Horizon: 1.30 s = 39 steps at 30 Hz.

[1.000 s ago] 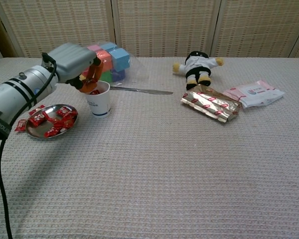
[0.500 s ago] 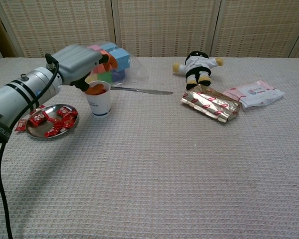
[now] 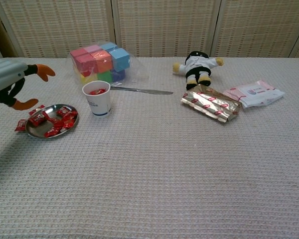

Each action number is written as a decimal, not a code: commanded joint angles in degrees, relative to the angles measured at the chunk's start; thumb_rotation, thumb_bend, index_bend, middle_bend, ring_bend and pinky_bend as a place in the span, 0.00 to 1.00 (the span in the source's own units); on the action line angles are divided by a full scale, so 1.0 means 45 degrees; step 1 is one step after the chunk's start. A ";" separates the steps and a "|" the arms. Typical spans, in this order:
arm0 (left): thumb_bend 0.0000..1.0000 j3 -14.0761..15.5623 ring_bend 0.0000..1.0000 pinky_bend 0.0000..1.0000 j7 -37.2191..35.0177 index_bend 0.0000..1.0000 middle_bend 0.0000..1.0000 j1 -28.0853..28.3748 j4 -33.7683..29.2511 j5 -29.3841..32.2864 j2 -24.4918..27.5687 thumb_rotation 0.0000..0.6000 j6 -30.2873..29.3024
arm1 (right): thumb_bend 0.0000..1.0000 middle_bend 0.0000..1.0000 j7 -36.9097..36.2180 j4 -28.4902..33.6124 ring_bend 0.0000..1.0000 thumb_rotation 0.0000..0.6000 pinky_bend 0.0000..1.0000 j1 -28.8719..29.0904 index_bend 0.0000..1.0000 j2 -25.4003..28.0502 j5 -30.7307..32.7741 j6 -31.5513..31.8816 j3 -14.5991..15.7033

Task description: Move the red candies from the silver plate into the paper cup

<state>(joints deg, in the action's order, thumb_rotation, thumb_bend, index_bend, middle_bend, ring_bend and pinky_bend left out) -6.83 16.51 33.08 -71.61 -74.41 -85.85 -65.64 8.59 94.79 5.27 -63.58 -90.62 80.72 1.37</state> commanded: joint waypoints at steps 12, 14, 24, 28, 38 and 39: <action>0.40 0.0891 0.70 1.00 0.0825 0.05 0.15 -0.0712 0.4409 0.0021 -0.1911 1.00 0.0438 | 0.00 0.00 -0.0106 -0.0025 0.00 1.00 0.15 -0.0133 0.00 0.0022 -0.0368 0.0307 0.0140; 0.40 0.0953 0.70 1.00 0.1038 0.04 0.14 -0.0756 0.4597 0.0002 -0.2036 1.00 0.0516 | 0.00 0.00 -0.0134 -0.0032 0.00 1.00 0.15 -0.0145 0.00 0.0035 -0.0363 0.0325 0.0135; 0.40 0.0814 0.70 1.00 0.1138 0.03 0.13 -0.0766 0.4643 -0.0267 -0.2639 1.00 0.0400 | 0.00 0.00 -0.0087 -0.0025 0.00 1.00 0.15 -0.0134 0.00 0.0023 -0.0366 0.0282 0.0128; 0.40 0.0601 0.70 1.00 0.1081 0.03 0.13 -0.0554 0.4730 -0.0327 -0.2931 1.00 0.0466 | 0.00 0.00 -0.0098 -0.0037 0.00 1.00 0.15 -0.0131 0.00 0.0026 -0.0357 0.0270 0.0120; 0.40 0.0315 0.70 1.00 0.1363 0.03 0.13 -0.0178 0.4449 -0.0568 -0.3380 1.00 0.0378 | 0.00 0.00 -0.0199 -0.0054 0.00 1.00 0.15 -0.0178 0.00 0.0071 -0.0316 0.0369 0.0073; 0.40 0.0299 0.70 1.00 0.1397 0.03 0.13 -0.0166 0.4435 -0.0588 -0.3394 1.00 0.0343 | 0.00 0.00 -0.0204 -0.0059 0.00 1.00 0.15 -0.0180 0.00 0.0073 -0.0317 0.0374 0.0070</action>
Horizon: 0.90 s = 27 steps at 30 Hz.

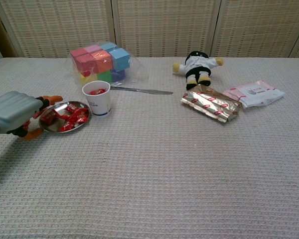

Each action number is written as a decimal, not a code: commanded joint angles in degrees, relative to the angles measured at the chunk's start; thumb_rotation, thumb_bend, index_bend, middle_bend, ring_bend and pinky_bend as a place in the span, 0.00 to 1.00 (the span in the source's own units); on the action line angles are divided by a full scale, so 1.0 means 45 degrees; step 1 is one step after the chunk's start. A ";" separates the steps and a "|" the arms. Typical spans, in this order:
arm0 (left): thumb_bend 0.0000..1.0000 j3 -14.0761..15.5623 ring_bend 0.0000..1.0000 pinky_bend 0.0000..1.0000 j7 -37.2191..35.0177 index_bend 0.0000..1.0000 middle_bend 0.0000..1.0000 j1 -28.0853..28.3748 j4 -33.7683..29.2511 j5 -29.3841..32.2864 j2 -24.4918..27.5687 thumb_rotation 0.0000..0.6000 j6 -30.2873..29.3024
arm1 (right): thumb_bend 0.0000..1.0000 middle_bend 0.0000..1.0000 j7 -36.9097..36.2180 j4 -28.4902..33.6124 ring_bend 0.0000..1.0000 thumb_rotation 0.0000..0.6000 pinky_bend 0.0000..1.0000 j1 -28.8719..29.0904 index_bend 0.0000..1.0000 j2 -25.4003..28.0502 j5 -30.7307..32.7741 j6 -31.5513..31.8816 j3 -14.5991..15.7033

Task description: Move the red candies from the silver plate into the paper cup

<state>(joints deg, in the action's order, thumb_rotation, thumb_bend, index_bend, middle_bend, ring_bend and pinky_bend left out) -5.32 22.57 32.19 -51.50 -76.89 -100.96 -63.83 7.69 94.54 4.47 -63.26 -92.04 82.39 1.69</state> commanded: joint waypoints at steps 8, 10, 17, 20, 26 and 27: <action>0.40 -0.0176 0.71 1.00 0.0069 0.07 0.14 -0.0198 -0.0285 0.0119 0.0266 1.00 -0.0293 | 0.00 0.00 -0.0066 -0.0020 0.00 1.00 0.15 0.0001 0.00 0.0027 0.0028 -0.0024 -0.0010; 0.40 -0.0285 0.71 1.00 -0.0119 0.07 0.14 -0.0608 -0.0239 0.0538 0.0602 1.00 -0.0357 | 0.00 0.00 -0.0063 -0.0010 0.00 1.00 0.15 0.0011 0.00 0.0038 0.0011 -0.0057 0.0008; 0.40 -0.0211 0.71 1.00 -0.0584 0.08 0.15 -0.1141 -0.0045 0.0962 0.0930 1.00 -0.0048 | 0.00 0.00 0.0116 0.0034 0.00 1.00 0.15 0.0035 0.00 -0.0046 -0.0118 -0.0118 0.0074; 0.40 -0.0199 0.71 1.00 -0.0519 0.12 0.20 -0.1190 0.0074 0.0939 0.0879 1.00 -0.0098 | 0.00 0.00 0.0137 0.0055 0.00 1.00 0.15 0.0023 0.00 -0.0048 -0.0235 -0.0087 0.0128; 0.40 -0.0172 0.71 1.00 -0.0437 0.21 0.26 -0.1192 0.0513 0.0957 0.0643 1.00 0.0098 | 0.00 0.00 -0.0004 0.0029 0.00 1.00 0.15 -0.0033 0.00 0.0005 -0.0303 0.0049 0.0139; 0.40 -0.0158 0.71 1.00 -0.0418 0.22 0.26 -0.1184 0.0598 0.0938 0.0593 1.00 0.0121 | 0.00 0.00 -0.0021 0.0024 0.00 1.00 0.15 -0.0036 0.00 0.0011 -0.0316 0.0055 0.0145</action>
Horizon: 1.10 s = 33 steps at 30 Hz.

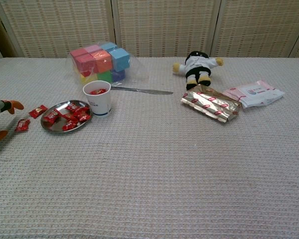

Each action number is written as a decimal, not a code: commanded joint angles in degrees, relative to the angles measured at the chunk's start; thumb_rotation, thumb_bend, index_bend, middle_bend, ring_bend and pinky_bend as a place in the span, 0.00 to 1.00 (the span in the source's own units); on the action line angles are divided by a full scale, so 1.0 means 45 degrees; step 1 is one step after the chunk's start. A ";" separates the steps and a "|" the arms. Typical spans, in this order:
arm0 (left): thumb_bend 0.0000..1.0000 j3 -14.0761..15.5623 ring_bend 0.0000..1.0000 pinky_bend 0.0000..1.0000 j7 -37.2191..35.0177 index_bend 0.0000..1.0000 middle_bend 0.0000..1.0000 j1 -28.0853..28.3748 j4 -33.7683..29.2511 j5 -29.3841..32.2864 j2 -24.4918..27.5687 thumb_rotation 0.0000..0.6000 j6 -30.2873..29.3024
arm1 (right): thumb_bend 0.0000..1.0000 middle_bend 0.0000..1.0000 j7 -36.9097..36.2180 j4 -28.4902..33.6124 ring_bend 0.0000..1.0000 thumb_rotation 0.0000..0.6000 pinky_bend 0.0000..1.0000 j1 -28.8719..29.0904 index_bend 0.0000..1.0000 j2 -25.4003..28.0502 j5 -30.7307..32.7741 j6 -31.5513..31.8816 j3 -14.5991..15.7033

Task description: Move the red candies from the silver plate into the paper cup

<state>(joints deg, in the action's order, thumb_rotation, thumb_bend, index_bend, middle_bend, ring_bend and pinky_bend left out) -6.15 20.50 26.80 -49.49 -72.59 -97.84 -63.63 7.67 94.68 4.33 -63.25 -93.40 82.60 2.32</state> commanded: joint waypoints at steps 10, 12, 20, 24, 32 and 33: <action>0.40 0.0132 0.72 1.00 -0.0473 0.41 0.40 0.0095 0.1122 -0.0511 -0.0798 1.00 -0.0139 | 0.00 0.00 -0.0023 -0.0022 0.00 1.00 0.16 -0.0018 0.00 0.0007 -0.0036 0.0019 0.0011; 0.40 0.0158 0.72 1.00 -0.0696 0.44 0.44 0.0121 0.1408 -0.0661 -0.0969 1.00 -0.0233 | 0.00 0.00 -0.0007 -0.0020 0.00 1.00 0.16 -0.0013 0.00 -0.0001 -0.0023 0.0007 0.0002; 0.40 0.0308 0.73 1.00 -0.1784 0.51 0.53 0.0031 0.1887 -0.1284 -0.1210 1.00 -0.0883 | 0.00 0.00 0.0032 -0.0023 0.00 1.00 0.16 -0.0011 0.00 -0.0018 0.0028 -0.0011 -0.0028; 0.40 0.0379 0.73 1.00 -0.1600 0.38 0.44 -0.0007 0.1370 -0.1313 -0.0949 1.00 -0.0684 | 0.00 0.00 0.0077 0.0008 0.00 1.00 0.16 -0.0005 0.00 -0.0017 0.0050 -0.0052 -0.0022; 0.40 0.0208 0.73 1.00 -0.1274 0.27 0.32 0.0002 0.0273 -0.1395 -0.0564 1.00 -0.0969 | 0.00 0.00 0.0014 -0.0001 0.00 1.00 0.16 -0.0009 0.00 0.0012 0.0050 -0.0035 -0.0033; 0.40 0.0192 0.73 1.00 -0.1242 0.27 0.31 0.0022 0.0190 -0.1406 -0.0560 1.00 -0.0973 | 0.00 0.00 0.0004 -0.0005 0.00 1.00 0.16 -0.0009 0.00 0.0015 0.0054 -0.0036 -0.0035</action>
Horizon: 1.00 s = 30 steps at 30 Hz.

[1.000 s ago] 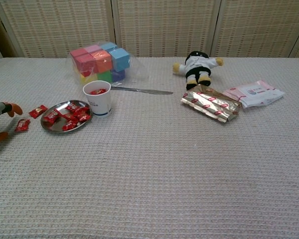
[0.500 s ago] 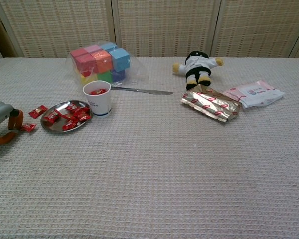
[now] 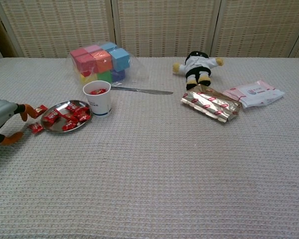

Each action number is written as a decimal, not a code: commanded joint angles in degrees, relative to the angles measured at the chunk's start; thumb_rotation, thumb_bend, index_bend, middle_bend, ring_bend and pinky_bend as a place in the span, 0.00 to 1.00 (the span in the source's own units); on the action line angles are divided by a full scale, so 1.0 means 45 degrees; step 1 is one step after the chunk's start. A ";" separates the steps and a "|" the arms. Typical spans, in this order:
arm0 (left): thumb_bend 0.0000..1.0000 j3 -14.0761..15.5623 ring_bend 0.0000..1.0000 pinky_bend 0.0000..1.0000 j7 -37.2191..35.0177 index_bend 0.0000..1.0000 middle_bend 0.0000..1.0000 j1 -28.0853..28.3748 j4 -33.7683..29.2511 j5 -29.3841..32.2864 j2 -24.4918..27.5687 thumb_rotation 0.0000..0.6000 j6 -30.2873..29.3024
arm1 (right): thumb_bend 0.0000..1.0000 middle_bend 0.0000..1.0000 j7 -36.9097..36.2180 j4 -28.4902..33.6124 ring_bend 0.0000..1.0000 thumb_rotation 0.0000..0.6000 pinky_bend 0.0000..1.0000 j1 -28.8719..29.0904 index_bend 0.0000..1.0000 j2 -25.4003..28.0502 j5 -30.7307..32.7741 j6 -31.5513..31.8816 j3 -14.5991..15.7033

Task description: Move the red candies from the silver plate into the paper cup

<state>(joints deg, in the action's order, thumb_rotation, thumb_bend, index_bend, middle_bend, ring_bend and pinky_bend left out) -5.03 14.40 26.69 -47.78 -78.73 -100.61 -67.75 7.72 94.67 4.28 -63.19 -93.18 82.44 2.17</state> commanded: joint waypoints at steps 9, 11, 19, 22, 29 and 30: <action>0.40 -0.0057 0.73 1.00 0.0361 0.32 0.34 0.0318 -0.0071 -0.0079 -0.0239 1.00 0.0382 | 0.00 0.00 -0.0074 -0.0011 0.00 1.00 0.16 -0.0020 0.00 0.0035 0.0044 0.0048 -0.0037; 0.40 -0.0076 0.73 1.00 0.0439 0.34 0.36 0.0367 0.0088 -0.0038 -0.0333 1.00 0.0499 | 0.00 0.00 -0.0069 -0.0008 0.00 1.00 0.16 -0.0023 0.00 0.0036 0.0066 0.0050 -0.0047; 0.40 -0.0115 0.73 1.00 0.0348 0.46 0.49 0.0342 0.0315 -0.0027 -0.0398 1.00 0.0458 | 0.00 0.00 -0.0035 -0.0012 0.00 1.00 0.16 -0.0004 0.00 0.0019 0.0101 -0.0005 -0.0059; 0.40 -0.0132 0.73 1.00 0.0214 0.47 0.52 0.0321 0.0389 -0.0056 -0.0427 1.00 0.0371 | 0.00 0.00 -0.0010 0.0005 0.00 1.00 0.16 -0.0002 0.00 0.0012 0.0091 -0.0008 -0.0056; 0.40 -0.0107 0.74 1.00 -0.0217 0.53 0.57 0.0277 0.0311 -0.0224 -0.0351 1.00 0.0155 | 0.00 0.00 0.0061 0.0015 0.00 1.00 0.16 0.0023 0.00 -0.0017 0.0145 -0.0078 -0.0070; 0.40 -0.0101 0.74 1.00 -0.0288 0.53 0.57 0.0264 0.0232 -0.0266 -0.0303 1.00 0.0089 | 0.00 0.00 0.0064 0.0017 0.00 1.00 0.16 0.0023 0.00 -0.0016 0.0156 -0.0082 -0.0074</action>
<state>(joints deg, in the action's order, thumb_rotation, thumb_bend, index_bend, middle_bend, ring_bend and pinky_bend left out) -5.52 13.42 27.96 -46.44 -79.73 -102.18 -67.09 8.01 94.75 4.39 -63.26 -92.47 82.08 1.84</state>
